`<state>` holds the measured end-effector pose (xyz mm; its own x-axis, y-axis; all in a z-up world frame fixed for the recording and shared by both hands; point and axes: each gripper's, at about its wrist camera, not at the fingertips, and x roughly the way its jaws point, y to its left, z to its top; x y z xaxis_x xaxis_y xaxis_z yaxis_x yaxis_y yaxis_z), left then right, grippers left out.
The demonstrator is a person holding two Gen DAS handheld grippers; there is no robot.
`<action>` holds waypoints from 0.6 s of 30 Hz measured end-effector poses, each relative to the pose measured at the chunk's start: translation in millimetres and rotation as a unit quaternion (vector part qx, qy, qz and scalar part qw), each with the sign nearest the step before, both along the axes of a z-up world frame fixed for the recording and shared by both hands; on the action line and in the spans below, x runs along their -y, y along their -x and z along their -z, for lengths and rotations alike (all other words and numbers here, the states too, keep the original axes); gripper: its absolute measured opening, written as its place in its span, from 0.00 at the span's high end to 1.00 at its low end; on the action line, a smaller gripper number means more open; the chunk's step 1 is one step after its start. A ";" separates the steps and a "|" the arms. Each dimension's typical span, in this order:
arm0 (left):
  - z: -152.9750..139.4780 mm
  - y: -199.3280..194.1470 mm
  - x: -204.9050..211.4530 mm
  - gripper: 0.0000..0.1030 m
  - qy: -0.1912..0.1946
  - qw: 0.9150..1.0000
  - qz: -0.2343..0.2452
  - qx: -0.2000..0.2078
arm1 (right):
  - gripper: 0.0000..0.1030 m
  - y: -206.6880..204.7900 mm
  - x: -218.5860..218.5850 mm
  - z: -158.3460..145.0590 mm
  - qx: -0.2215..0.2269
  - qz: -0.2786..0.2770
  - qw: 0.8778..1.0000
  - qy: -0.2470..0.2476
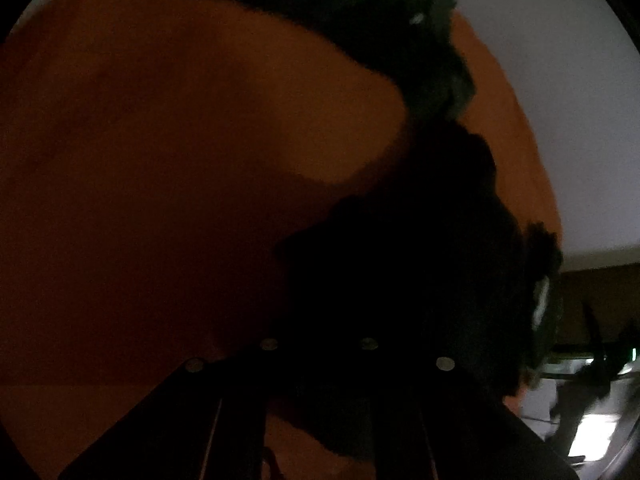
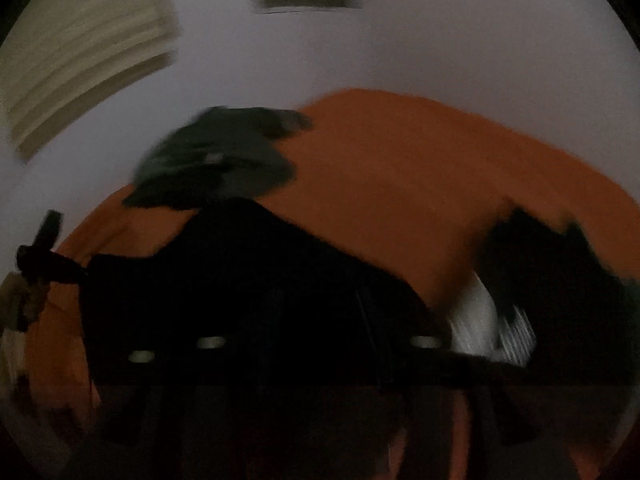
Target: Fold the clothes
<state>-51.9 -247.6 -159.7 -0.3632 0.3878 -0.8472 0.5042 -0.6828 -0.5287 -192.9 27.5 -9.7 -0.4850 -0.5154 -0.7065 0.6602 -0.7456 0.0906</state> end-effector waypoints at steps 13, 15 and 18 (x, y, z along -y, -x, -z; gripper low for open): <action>23.2 -7.9 10.9 0.82 -0.051 0.995 -0.090 -0.007 | 0.76 146.8 321.5 157.3 0.201 -0.117 0.936 -0.264; 5.0 0.6 8.2 0.88 -0.020 0.997 -0.074 -0.024 | 0.84 145.5 306.3 134.4 0.192 -0.079 0.954 -0.216; -39.3 27.3 1.6 0.89 0.010 0.996 -0.051 -0.076 | 0.85 146.3 255.4 72.5 0.157 0.026 0.984 -0.083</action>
<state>-79.1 -249.2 -120.4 -0.5250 0.3254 -0.7864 0.4865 -0.6434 -0.5910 -339.2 -227.9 -82.2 -0.2518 -0.3608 -0.8980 0.5798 -0.7992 0.1586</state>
